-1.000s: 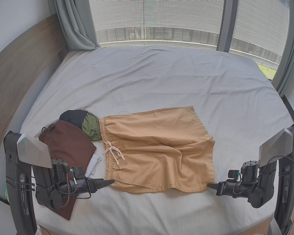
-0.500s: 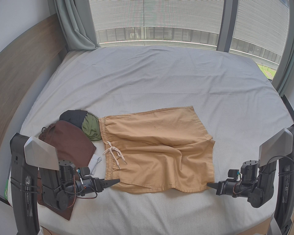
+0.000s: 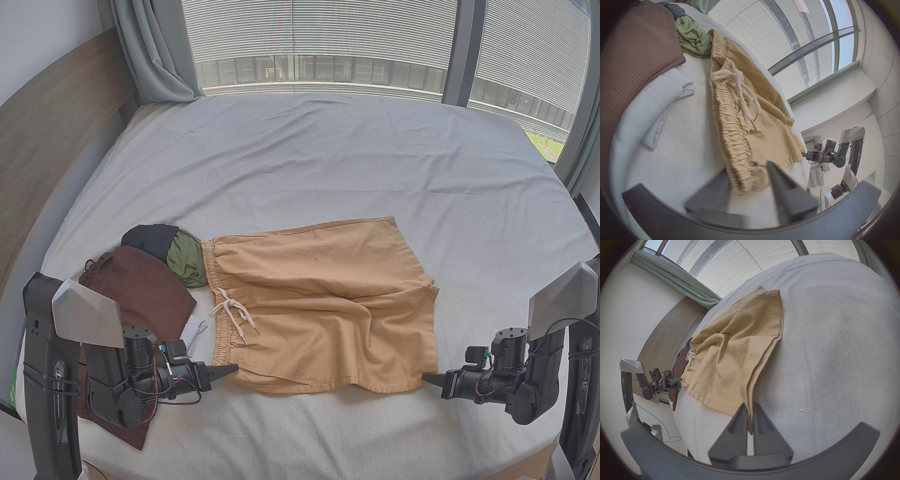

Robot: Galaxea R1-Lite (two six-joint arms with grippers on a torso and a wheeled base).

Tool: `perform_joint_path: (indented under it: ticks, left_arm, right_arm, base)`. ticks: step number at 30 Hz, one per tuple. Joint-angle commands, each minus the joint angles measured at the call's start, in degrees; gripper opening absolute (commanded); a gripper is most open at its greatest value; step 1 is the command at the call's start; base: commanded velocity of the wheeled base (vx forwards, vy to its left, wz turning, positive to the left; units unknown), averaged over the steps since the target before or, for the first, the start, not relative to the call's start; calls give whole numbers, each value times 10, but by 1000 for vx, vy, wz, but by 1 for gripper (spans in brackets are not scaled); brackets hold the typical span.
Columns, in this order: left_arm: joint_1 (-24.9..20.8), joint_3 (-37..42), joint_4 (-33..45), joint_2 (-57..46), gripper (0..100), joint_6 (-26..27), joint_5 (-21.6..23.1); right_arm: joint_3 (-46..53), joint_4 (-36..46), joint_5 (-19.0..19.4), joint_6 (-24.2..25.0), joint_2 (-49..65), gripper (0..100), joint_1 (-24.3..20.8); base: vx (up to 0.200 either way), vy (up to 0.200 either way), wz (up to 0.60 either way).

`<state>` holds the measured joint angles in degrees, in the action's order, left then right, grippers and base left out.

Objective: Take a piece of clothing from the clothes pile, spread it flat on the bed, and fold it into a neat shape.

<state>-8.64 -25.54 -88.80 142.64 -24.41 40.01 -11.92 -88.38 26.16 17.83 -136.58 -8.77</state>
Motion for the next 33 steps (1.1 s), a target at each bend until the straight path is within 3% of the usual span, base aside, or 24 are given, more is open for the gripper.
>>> perform_joint_path:
  ticks: [1,7,14,33]
  left_arm:
    - [-1,2,-1,0,0,1,0]
    - [10,10,-1,-13,0,-1,1]
    - [39,57,-1,-48,0,2,36]
    - [38,114,-1,-49,0,16,45]
  right_arm:
    - [1,0,0,0,0,0,-1]
    - [6,0,0,0,4,0,1]
    - [33,1,-1,-2,24,0,-1]
    - [74,1,1,-59,26,0,9]
  base:
    - [0,0,0]
    - [0,0,0]
    - [0,0,0]
    - [0,0,0]
